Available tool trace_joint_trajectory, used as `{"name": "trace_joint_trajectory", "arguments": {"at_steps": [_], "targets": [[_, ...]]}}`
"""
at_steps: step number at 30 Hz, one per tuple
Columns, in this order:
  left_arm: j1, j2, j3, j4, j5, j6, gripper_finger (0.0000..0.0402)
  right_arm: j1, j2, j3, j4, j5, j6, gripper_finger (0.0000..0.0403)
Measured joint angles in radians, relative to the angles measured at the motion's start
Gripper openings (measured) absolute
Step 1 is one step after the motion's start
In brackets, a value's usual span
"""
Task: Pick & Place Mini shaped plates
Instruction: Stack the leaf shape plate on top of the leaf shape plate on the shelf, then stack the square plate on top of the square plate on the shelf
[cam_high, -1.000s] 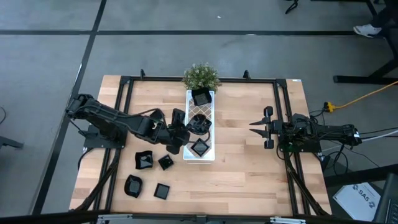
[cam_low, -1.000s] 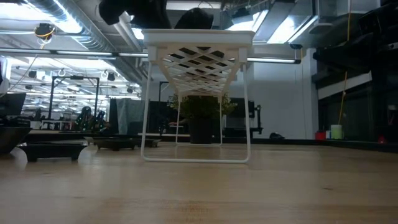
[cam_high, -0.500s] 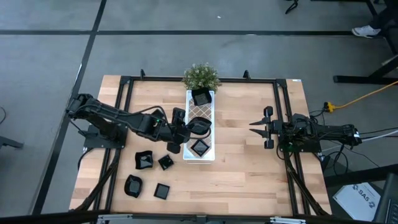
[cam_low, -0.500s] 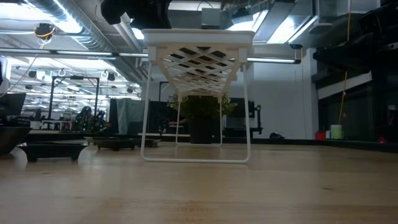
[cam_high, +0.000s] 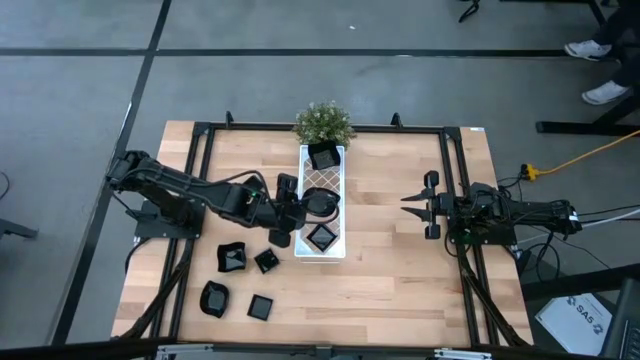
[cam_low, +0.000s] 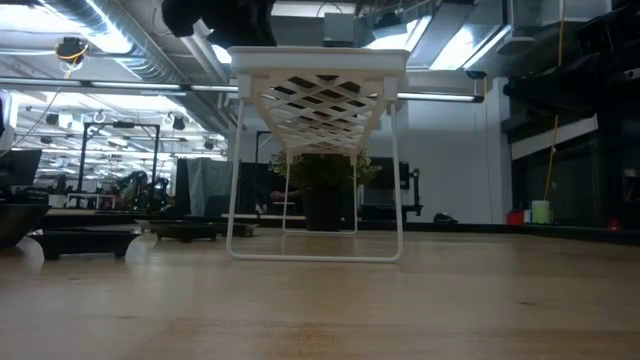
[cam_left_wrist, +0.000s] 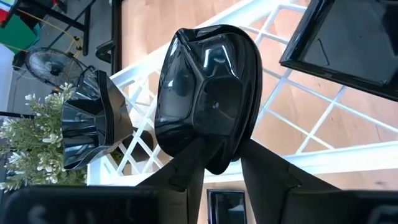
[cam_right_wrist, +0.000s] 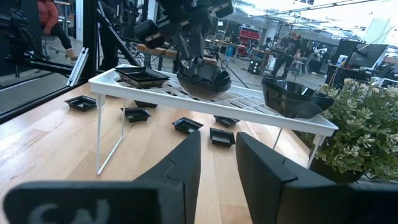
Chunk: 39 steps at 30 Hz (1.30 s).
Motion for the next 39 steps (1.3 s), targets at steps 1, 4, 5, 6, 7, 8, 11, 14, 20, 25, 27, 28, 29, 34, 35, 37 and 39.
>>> {"name": "trace_joint_trajectory", "arguments": {"at_steps": [1, 4, 5, 6, 7, 8, 11, 14, 20, 25, 27, 28, 29, 34, 35, 37, 39], "targets": [[-0.003, 0.0, 0.0, 0.0, 0.0, 0.0, 0.0101, 0.0, 0.0, 0.0, 0.0, 0.0, 0.0, 0.0102], [-0.012, 0.0, 0.0, 0.0, 0.008, -0.003, 0.0107, 0.0, 0.0, 0.0, 0.0, 0.0, 0.0, 0.0102], [-0.014, 0.0, 0.0, 0.0, 0.01, -0.003, 0.0108, 0.0, 0.0, 0.0, 0.0, 0.0, 0.0, 0.0102], [-0.018, 0.0, 0.0, 0.0, 0.01, -0.006, 0.0109, 0.0, 0.0, 0.0, 0.0, 0.0, 0.0, 0.0102], [-0.022, -0.003, 0.0, -0.001, 0.01, -0.008, 0.011, 0.0, 0.0, 0.0, 0.0, 0.0, 0.0, 0.0102], [-0.026, -0.008, 0.0, -0.002, 0.01, -0.009, 0.0111, 0.0, 0.0, 0.0, 0.0, 0.0, 0.0, 0.0102], [-0.038, -0.037, 0.0, -0.007, 0.006, 0.003, 0.0111, 0.0, 0.0, 0.0, 0.0, 0.0, 0.0, 0.0102], [-0.047, -0.073, 0.0, -0.009, 0.004, -0.003, 0.0107, 0.0, 0.0, 0.0, 0.0, 0.0, 0.0, 0.0102], [-0.05, -0.124, 0.0, -0.059, -0.002, -0.072, 0.0103, 0.0, 0.0, 0.0, 0.0, 0.0, 0.0, 0.0102], [-0.036, -0.13, 0.0, -0.224, -0.031, -0.176, 0.0104, 0.0, 0.0, 0.0, 0.0, 0.0, 0.0, 0.0102], [-0.028, -0.13, 0.0, -0.279, -0.031, -0.221, 0.0103, 0.0, 0.0, 0.0, 0.0, 0.0, 0.0, 0.0102], [-0.024, -0.13, 0.0, -0.297, -0.031, -0.239, 0.0102, 0.0, 0.0, 0.0, 0.0, 0.0, 0.0, 0.0102], [-0.02, -0.13, 0.0, -0.314, -0.031, -0.252, 0.01, 0.0, 0.0, 0.0, 0.0, 0.0, 0.0, 0.0102], [-0.002, -0.13, 0.0, -0.332, -0.032, -0.258, 0.0097, 0.0, 0.0, 0.0, 0.0, 0.0, 0.0, 0.0102], [0.003, -0.13, 0.0, -0.332, -0.031, -0.249, 0.0096, 0.0, 0.0, 0.0, 0.0, 0.0, 0.0, 0.0102], [0.011, -0.13, -0.008, -0.329, -0.031, -0.238, 0.0095, 0.0, 0.0, 0.0, 0.0, 0.0, 0.0, 0.0102], [0.017, -0.14, -0.032, -0.33, -0.038, -0.238, 0.0095, 0.0, 0.0, 0.0, 0.0, 0.0, 0.0, 0.0102]]}}
